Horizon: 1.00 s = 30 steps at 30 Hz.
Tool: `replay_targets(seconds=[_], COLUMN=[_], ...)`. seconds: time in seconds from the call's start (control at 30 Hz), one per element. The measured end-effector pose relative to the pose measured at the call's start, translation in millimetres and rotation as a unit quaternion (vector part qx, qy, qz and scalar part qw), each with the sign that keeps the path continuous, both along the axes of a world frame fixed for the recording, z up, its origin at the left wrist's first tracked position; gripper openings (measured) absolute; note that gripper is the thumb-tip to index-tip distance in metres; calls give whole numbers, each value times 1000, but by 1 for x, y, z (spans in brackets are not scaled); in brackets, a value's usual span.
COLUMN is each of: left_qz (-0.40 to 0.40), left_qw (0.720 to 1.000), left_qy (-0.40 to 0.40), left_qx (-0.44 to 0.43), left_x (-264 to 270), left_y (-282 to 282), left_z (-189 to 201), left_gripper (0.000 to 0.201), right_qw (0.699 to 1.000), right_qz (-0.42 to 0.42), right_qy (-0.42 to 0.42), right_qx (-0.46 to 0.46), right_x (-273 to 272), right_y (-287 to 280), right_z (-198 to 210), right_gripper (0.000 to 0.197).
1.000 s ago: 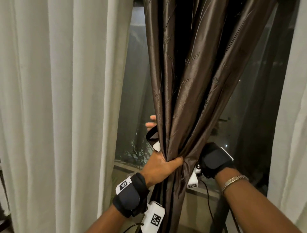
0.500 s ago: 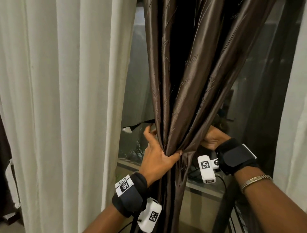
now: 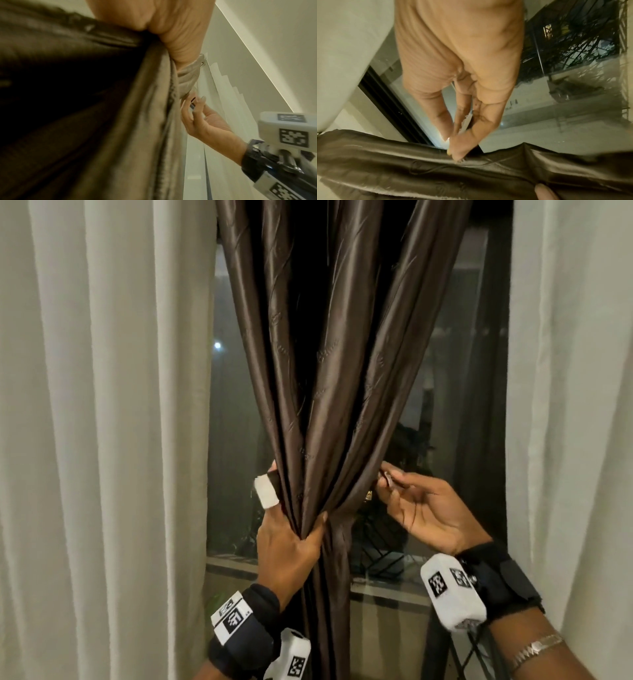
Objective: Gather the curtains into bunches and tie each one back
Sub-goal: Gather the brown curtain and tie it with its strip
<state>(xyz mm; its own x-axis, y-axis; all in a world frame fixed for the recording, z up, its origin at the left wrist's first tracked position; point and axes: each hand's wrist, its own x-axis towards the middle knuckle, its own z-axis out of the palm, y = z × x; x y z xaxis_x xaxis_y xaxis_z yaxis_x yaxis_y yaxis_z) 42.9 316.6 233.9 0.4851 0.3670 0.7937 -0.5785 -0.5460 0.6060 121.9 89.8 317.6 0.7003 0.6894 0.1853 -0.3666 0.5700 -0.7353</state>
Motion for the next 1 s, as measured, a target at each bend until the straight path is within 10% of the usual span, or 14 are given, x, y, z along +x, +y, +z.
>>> replay_targets(seconds=[0.3,0.47,0.6,1.0], left_qz=[42,45,-23,-225], left_qw=[998,994,998,943], left_qy=[-25,-68,-34,-119], left_qx=[45,71,44,-213], left_x=[3,-11,-15,-35], left_y=[-18,-23,-23,-31], left_z=[-6,-4,0,13], left_gripper=[106,107,101,35], right_qw=[940,759,636,574], right_qz=[-252,-404,-360,-238], right_qy=[-202,-477,-652,-706], right_qx=[-106,-183,-204,-340], right_x=[-69,-93,-100,-102], right_y=[13,19,18,54], right_z=[-21,-23,-8,41], right_gripper=[33,35,34,14])
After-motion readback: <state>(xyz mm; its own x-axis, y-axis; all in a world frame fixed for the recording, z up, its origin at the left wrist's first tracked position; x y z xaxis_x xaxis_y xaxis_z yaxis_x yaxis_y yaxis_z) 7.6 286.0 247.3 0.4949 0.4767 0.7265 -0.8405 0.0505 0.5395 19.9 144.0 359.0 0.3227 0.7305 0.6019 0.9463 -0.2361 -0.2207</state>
